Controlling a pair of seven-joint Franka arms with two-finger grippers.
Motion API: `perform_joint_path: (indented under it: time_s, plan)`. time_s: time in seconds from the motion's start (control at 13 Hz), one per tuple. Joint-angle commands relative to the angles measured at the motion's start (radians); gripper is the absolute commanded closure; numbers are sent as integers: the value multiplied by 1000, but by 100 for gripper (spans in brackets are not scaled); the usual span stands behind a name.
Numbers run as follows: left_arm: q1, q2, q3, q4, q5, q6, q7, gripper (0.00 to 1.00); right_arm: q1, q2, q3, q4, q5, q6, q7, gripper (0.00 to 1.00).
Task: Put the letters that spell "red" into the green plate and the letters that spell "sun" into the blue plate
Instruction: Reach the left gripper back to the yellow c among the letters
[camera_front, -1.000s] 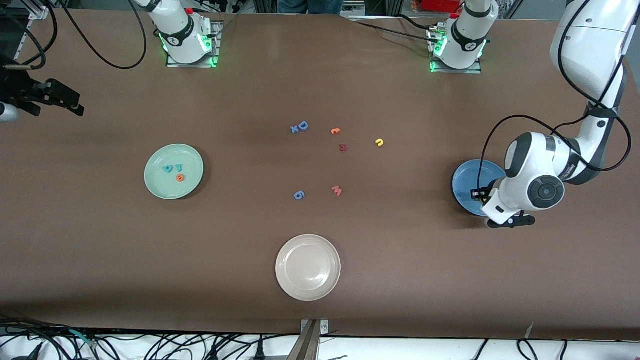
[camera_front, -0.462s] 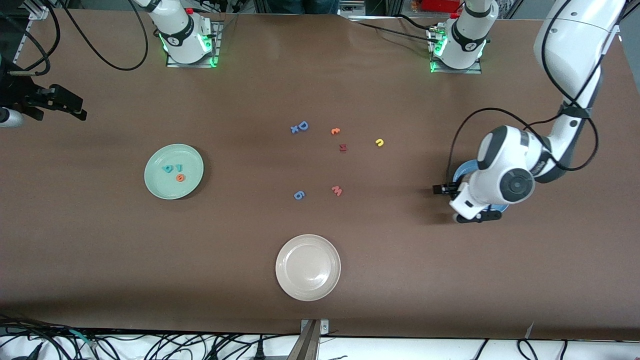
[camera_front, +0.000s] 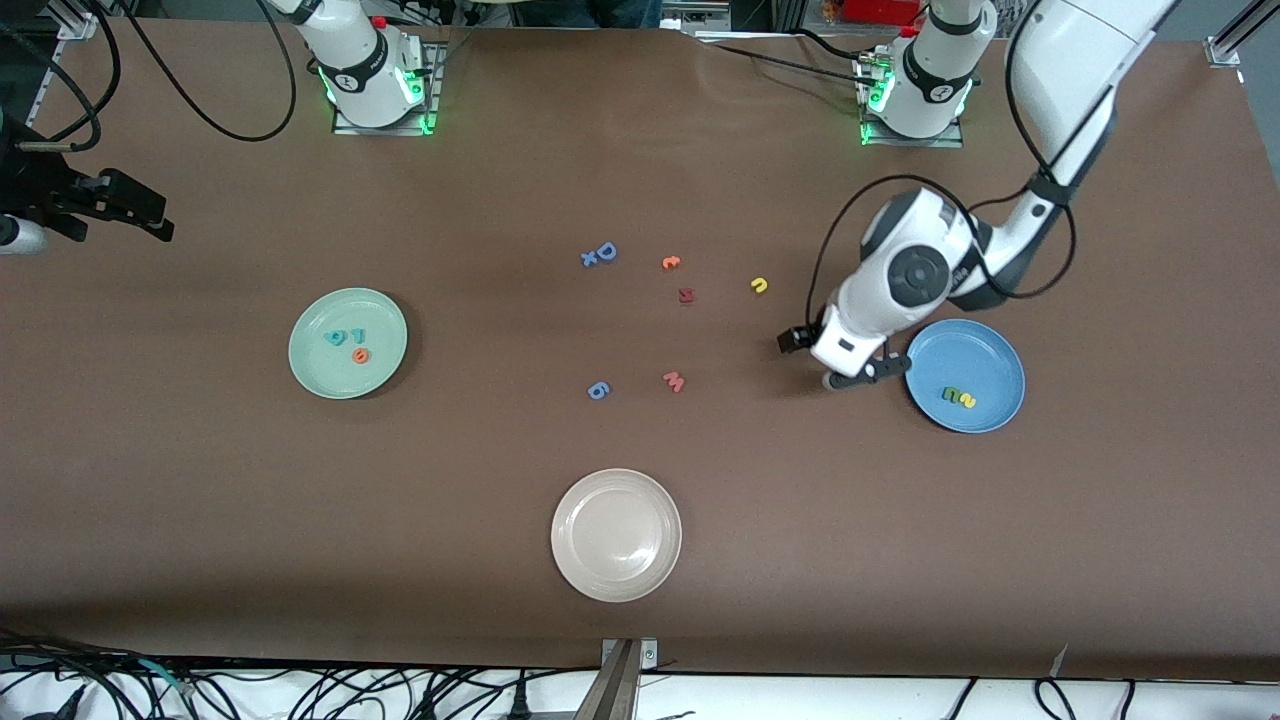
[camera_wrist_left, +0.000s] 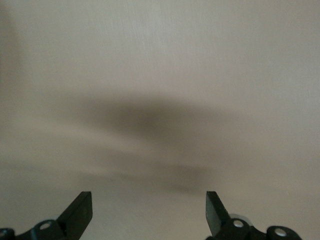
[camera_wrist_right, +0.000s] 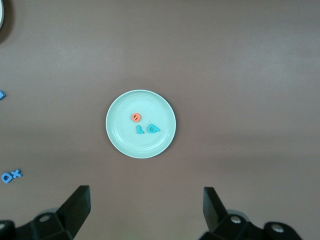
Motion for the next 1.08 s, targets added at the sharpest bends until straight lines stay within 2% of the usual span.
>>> perform_joint_path:
  time_s: [0.0, 0.38, 1.0]
  plan:
    - [-5, -77, -41, -109, 40, 51, -143, 0, 3, 6, -1, 18, 9, -3, 7, 0]
    - [-90, -43, -47, -155, 278, 124, -496, 0, 2, 6, -2, 18, 9, -4, 5, 0]
    - [-101, 37, -44, -175, 365, 241, -593, 0, 3, 6, -2, 18, 11, -9, 5, 0]
